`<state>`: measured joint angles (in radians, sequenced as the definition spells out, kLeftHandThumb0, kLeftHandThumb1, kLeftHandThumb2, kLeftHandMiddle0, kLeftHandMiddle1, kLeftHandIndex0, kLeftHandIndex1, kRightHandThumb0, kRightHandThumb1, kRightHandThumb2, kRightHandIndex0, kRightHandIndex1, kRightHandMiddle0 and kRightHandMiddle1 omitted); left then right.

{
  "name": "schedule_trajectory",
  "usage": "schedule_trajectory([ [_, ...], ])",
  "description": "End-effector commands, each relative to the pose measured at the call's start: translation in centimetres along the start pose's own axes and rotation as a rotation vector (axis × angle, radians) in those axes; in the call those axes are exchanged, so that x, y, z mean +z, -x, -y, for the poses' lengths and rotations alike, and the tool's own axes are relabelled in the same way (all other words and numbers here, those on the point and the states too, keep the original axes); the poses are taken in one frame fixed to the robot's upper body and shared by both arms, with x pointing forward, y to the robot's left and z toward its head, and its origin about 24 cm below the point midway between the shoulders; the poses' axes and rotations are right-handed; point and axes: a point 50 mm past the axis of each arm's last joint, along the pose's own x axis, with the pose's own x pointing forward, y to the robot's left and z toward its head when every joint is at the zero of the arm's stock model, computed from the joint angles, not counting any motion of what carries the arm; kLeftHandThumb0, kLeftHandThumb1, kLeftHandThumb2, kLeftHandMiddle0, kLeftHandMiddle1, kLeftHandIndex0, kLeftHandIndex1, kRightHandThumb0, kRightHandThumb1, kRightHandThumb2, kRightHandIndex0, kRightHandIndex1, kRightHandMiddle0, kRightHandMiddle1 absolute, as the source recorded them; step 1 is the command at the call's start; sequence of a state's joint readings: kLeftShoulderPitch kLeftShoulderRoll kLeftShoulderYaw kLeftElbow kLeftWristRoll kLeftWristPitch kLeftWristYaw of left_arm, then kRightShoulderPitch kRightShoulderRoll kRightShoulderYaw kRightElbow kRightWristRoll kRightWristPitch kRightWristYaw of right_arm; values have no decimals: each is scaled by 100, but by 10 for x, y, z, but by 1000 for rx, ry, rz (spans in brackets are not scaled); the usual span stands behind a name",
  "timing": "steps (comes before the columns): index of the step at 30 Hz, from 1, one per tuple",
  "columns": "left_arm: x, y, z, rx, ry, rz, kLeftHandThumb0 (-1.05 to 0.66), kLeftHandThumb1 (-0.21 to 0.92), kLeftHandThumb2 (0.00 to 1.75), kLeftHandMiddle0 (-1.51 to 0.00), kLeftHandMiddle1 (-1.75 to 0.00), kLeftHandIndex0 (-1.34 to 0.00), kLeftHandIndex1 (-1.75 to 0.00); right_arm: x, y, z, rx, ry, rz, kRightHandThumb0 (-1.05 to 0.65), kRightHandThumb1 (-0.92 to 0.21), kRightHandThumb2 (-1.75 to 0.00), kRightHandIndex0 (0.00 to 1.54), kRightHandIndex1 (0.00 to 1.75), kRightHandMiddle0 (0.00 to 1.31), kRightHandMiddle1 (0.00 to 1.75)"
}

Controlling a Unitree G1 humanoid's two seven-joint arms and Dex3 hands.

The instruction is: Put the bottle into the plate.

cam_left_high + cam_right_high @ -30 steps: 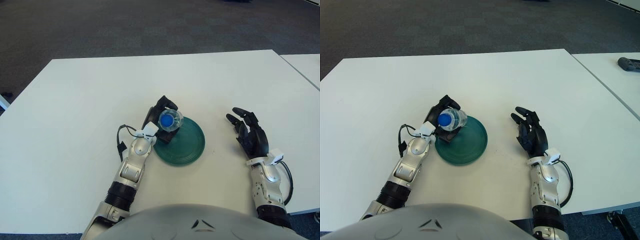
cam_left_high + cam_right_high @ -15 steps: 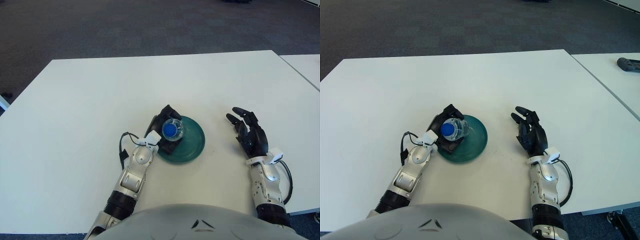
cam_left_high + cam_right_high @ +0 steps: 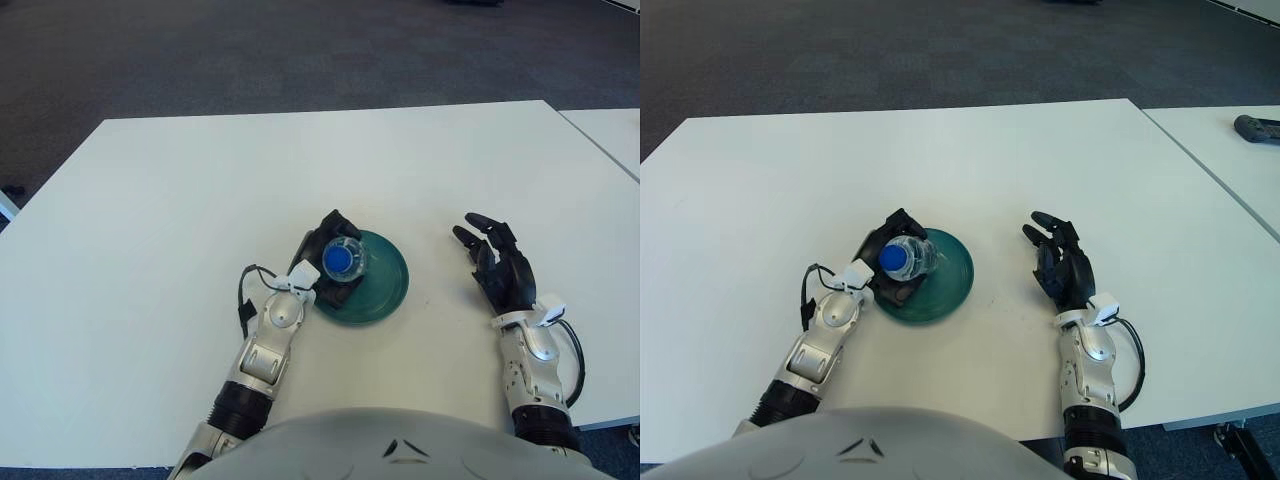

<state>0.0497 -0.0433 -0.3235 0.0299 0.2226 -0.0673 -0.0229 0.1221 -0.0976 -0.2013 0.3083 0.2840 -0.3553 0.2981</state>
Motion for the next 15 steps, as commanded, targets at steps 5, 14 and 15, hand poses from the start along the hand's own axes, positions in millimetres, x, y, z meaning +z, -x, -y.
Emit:
schedule_trajectory([
  [5,-5,8,6,-17,20,-34,0,9,159,-77,-175,-56,-175,-55,34,-4,-58,-80,-285,-68,-92,-60,39,60,8,98],
  [14,-13,9,7,-9,-1,-88,0,11,156,-76,-173,-54,-175,-55,34,-4,-58,-80,-285,-68,-92,-60,39,60,8,98],
  [15,-13,9,7,-9,1,-92,0,11,156,-76,-174,-54,-175,-55,34,-4,-58,-80,-285,-68,-92,-60,39,60,8,98],
])
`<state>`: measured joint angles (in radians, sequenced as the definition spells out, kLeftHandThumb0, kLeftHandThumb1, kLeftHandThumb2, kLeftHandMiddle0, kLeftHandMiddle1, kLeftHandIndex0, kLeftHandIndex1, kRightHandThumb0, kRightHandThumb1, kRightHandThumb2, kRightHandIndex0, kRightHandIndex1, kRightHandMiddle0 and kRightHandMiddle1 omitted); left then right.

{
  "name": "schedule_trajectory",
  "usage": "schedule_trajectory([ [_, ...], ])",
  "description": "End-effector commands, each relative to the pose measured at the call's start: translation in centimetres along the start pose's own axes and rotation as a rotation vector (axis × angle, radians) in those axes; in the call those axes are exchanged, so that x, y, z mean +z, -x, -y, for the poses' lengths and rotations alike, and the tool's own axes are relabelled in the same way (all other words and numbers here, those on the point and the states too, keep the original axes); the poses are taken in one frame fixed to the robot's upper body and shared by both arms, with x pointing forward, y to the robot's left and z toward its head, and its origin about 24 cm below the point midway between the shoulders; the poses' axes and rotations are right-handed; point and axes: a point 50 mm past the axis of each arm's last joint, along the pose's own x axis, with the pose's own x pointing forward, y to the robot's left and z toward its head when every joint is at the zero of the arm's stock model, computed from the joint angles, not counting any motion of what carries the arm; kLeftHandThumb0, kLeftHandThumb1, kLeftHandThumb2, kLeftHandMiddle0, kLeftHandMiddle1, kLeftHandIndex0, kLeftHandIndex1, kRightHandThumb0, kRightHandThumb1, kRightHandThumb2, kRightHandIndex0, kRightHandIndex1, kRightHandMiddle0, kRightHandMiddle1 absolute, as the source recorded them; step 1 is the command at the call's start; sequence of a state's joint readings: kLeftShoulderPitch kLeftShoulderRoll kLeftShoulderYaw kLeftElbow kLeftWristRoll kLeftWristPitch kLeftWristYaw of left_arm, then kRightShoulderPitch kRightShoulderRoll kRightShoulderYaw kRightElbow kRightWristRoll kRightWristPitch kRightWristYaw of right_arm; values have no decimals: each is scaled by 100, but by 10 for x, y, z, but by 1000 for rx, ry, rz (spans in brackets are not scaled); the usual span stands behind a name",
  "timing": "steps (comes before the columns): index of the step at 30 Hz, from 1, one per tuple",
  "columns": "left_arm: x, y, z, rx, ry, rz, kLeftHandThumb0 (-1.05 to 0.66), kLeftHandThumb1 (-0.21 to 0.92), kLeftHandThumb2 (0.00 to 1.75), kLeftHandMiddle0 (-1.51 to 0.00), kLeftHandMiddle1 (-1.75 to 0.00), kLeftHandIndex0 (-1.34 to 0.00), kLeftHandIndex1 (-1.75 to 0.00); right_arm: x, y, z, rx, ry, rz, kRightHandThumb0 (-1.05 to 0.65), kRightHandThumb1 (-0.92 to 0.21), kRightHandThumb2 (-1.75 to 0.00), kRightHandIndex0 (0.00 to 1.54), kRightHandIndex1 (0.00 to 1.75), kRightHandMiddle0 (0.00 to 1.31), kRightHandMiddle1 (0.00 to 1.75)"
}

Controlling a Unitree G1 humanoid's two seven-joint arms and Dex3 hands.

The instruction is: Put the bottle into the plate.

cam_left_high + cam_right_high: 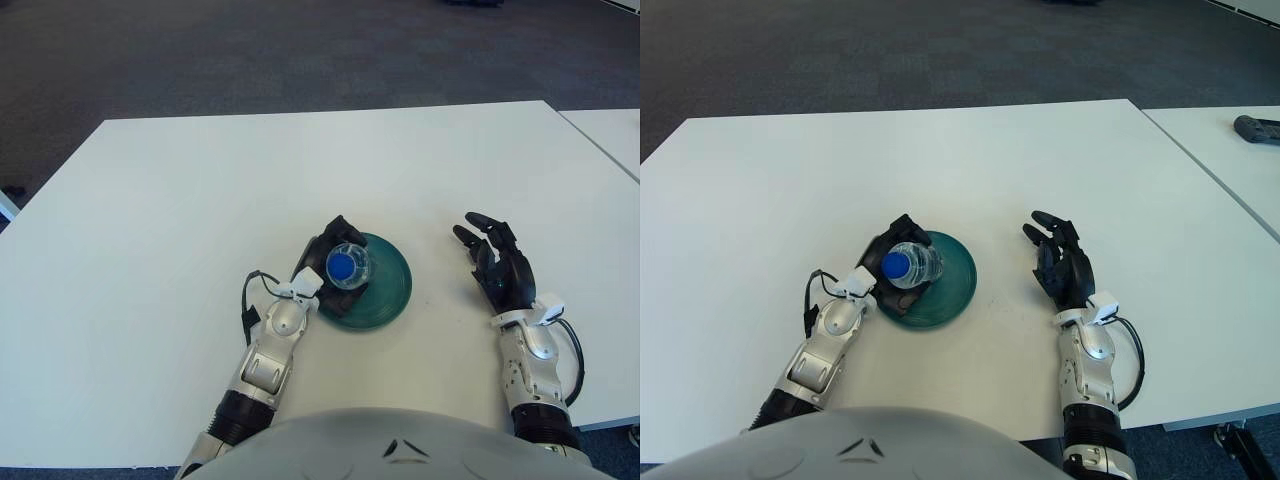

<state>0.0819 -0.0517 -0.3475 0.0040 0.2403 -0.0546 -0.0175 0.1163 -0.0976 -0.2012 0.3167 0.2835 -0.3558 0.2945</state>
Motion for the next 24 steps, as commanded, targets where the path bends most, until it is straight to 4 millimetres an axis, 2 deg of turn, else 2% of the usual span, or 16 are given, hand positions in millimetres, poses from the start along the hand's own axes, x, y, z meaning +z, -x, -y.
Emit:
schedule_trajectory([
  [1,-13,3,0,0,2,-84,0,11,156,-76,-174,-54,-175,-54,35,-4,-55,-79,-282,-68,-92,-60,39,60,8,98],
  [15,-16,0,-3,13,29,-65,0,10,158,-76,-175,-56,-175,-54,36,-5,-54,-79,-282,-68,-92,-60,39,60,8,98],
  [21,-16,-2,-4,34,27,-35,0,3,165,-81,-175,-60,-175,-54,37,-5,-54,-79,-281,-68,-92,-60,39,60,8,98],
  [24,-18,-6,-1,34,44,-9,0,8,160,-78,-174,-56,-175,-54,37,-5,-54,-79,-281,-68,-92,-60,39,60,8,98],
])
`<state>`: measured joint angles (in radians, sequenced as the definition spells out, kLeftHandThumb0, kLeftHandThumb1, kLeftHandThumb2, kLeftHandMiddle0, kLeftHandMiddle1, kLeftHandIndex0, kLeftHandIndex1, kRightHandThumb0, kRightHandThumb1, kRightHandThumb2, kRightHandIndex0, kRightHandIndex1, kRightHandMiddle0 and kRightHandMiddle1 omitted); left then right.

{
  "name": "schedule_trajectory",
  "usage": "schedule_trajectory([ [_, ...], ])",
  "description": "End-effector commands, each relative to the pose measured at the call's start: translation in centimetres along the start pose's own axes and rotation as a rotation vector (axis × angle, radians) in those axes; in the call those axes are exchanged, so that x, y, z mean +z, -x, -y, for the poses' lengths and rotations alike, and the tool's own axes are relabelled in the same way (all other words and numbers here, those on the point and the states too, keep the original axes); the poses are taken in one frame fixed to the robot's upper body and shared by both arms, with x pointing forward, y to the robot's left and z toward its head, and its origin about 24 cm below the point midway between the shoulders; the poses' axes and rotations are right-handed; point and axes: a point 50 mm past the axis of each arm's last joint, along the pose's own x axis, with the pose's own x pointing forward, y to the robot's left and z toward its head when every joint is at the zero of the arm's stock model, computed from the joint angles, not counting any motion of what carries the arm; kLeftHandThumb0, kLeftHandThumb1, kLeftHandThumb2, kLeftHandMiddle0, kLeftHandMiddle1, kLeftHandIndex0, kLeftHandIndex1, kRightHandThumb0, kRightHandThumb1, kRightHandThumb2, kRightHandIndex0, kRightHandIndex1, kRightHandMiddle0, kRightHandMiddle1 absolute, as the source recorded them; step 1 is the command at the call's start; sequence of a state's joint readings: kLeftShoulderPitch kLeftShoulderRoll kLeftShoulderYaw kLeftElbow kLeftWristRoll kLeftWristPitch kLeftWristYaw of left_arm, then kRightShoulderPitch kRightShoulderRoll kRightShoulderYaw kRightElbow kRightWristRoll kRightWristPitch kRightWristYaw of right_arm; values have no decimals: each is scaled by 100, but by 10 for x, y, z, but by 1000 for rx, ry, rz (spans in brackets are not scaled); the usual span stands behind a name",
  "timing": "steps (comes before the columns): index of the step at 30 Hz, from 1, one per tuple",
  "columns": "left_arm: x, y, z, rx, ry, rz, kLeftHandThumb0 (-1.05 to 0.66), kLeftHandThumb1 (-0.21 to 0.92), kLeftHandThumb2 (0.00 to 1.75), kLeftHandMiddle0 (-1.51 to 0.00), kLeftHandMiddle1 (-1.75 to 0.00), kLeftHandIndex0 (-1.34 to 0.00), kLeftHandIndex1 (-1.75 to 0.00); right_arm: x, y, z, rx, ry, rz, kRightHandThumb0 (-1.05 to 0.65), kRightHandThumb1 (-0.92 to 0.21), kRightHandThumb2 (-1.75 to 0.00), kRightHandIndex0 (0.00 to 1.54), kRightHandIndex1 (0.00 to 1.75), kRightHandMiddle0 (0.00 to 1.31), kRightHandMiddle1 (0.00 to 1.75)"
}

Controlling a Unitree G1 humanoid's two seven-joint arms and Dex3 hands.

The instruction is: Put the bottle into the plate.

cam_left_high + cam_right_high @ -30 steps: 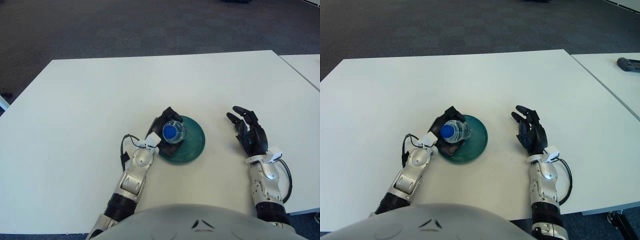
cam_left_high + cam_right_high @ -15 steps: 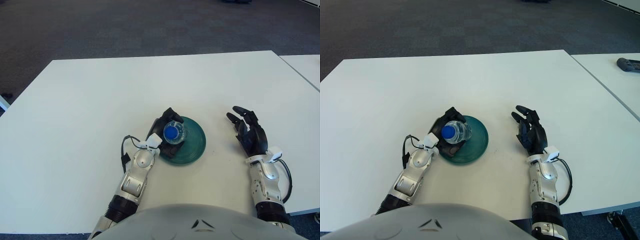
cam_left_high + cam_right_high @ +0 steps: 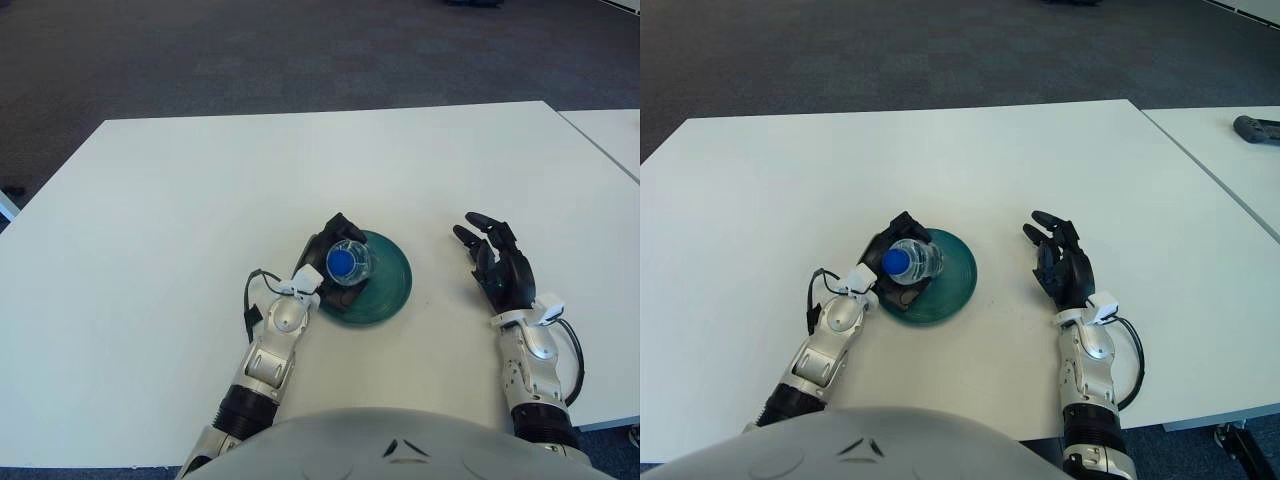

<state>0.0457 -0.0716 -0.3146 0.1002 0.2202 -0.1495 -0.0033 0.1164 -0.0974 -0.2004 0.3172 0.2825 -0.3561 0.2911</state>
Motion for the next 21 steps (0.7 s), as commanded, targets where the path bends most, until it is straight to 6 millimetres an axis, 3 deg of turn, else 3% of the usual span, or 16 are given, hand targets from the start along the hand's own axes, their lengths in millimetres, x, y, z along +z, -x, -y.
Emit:
schedule_trajectory([
  [1,-15,-1,1,10,21,-37,0,7,160,-79,-174,-58,-173,-54,37,-5,-52,-79,-280,-68,-92,-60,39,60,8,98],
  [2,-17,-1,2,1,17,-33,0,6,161,-80,-175,-59,-172,-54,37,-5,-52,-79,-280,-68,-92,-60,39,60,8,98],
  [3,-19,-1,2,-6,12,-29,-1,19,143,-71,-175,-54,-164,-54,37,-5,-52,-79,-280,-68,-92,-60,39,60,8,98],
  [4,-21,-1,3,-22,1,-34,-1,24,136,-67,-175,-52,-162,-54,38,-5,-52,-79,-280,-68,-92,-60,39,60,8,98],
  [5,-23,-1,3,-34,-6,-37,-28,40,109,-48,-153,-36,-156,-54,38,-5,-52,-79,-280,-68,-92,-60,39,60,8,98],
  [6,-25,-1,4,-55,-18,-49,-38,48,95,-41,-144,-30,-154,-54,38,-5,-52,-79,-280,-68,-92,-60,39,60,8,98],
  [8,-27,0,5,-88,-30,-69,-65,72,53,-29,-104,-14,-129,-54,38,-5,-52,-79,-280,-68,-92,-60,39,60,8,98],
  [9,-28,0,5,-100,-33,-78,-73,79,42,-27,-82,-9,-115,-54,38,-5,-52,-79,-280,-68,-92,-60,39,60,8,98],
  [10,-29,1,5,-116,-29,-91,-76,82,38,-26,-73,-7,-109,-54,38,-5,-52,-79,-280,-68,-92,-60,39,60,8,98],
  [12,-30,1,6,-139,-23,-113,-87,88,31,-21,-38,-3,-79,-54,38,-5,-52,-79,-280,-68,-92,-60,39,60,8,98],
  [15,-31,2,6,-158,-22,-133,-97,91,31,-14,-16,-1,-47,-54,39,-5,-52,-79,-279,-68,-92,-60,39,60,8,98],
  [19,-29,2,4,-182,-37,-149,-103,92,35,-6,-4,0,-14,-54,39,-5,-52,-79,-279,-68,-92,-60,39,60,8,98],
  [21,-28,2,3,-188,-58,-151,-104,92,37,-3,-2,0,-7,-54,39,-5,-52,-79,-279,-68,-92,-60,39,60,8,98],
])
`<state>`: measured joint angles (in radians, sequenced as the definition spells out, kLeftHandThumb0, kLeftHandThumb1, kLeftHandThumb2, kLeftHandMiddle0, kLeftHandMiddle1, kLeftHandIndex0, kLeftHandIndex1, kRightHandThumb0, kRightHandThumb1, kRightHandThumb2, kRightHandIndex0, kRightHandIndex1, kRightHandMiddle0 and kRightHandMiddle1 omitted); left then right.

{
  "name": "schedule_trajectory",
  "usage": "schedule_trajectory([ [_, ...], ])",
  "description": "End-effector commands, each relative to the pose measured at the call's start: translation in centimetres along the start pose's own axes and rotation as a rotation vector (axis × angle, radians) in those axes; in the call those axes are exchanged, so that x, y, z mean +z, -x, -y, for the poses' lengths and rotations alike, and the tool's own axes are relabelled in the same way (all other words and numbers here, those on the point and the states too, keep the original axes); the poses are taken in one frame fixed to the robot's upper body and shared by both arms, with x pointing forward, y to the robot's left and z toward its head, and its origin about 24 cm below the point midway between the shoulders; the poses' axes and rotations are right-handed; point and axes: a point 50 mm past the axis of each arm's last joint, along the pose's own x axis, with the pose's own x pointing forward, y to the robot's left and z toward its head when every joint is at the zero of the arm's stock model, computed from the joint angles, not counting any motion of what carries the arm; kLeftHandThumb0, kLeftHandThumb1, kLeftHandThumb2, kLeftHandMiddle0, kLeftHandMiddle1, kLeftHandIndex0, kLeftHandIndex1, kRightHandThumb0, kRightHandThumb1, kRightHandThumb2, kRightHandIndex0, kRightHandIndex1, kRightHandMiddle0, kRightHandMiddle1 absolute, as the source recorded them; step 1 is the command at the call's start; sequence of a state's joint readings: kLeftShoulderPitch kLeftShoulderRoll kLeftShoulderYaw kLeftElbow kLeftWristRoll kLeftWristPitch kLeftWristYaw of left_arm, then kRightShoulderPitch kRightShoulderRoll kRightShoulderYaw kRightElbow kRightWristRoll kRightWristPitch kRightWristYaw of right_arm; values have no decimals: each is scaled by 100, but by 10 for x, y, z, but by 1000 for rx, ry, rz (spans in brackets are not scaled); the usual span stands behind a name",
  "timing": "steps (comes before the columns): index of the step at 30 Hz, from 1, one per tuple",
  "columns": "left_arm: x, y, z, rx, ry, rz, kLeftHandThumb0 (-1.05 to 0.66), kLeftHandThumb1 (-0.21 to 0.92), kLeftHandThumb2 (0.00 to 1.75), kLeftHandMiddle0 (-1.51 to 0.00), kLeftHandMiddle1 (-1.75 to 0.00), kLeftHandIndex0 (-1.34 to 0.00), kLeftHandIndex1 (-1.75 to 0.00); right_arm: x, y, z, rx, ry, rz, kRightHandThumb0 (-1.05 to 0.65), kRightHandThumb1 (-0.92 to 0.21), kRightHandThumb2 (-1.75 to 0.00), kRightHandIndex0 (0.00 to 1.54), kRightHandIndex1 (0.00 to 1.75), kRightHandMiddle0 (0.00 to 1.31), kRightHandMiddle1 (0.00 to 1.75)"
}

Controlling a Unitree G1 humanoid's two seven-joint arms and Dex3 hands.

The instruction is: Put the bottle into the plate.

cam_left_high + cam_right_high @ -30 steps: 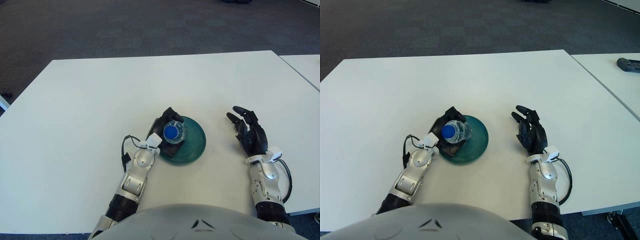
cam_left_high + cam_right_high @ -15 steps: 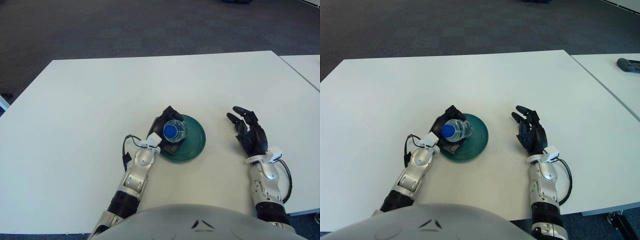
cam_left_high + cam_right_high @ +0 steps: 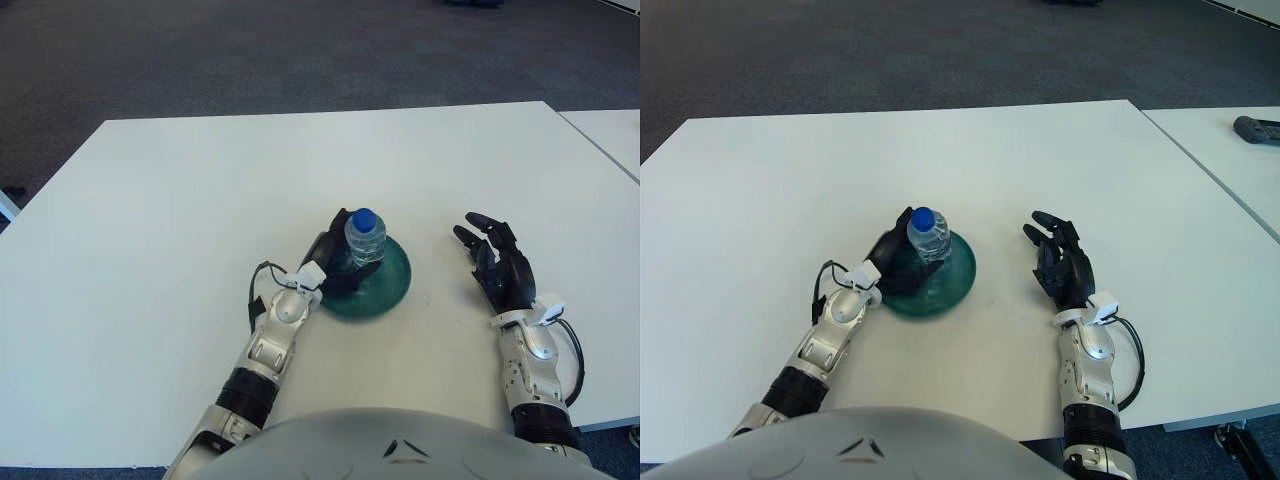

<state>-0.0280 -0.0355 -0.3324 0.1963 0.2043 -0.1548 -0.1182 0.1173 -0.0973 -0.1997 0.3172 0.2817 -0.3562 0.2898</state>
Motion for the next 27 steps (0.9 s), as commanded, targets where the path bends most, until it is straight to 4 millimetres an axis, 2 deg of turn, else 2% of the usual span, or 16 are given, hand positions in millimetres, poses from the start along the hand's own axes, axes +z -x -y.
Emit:
schedule_trajectory([
  [1,-20,11,1,-28,-27,-122,-104,92,37,-2,-1,0,-6,-54,39,-5,-51,-79,-278,-68,-92,-60,39,60,8,98],
  [7,-19,11,-1,-1,-63,-112,-105,92,45,0,0,0,0,-53,39,-5,-51,-79,-278,-68,-92,-60,39,60,8,98],
  [27,-16,12,-7,39,-57,-27,-105,92,64,0,0,0,0,-53,38,-4,-51,-79,-279,-68,-92,-60,39,60,8,98],
])
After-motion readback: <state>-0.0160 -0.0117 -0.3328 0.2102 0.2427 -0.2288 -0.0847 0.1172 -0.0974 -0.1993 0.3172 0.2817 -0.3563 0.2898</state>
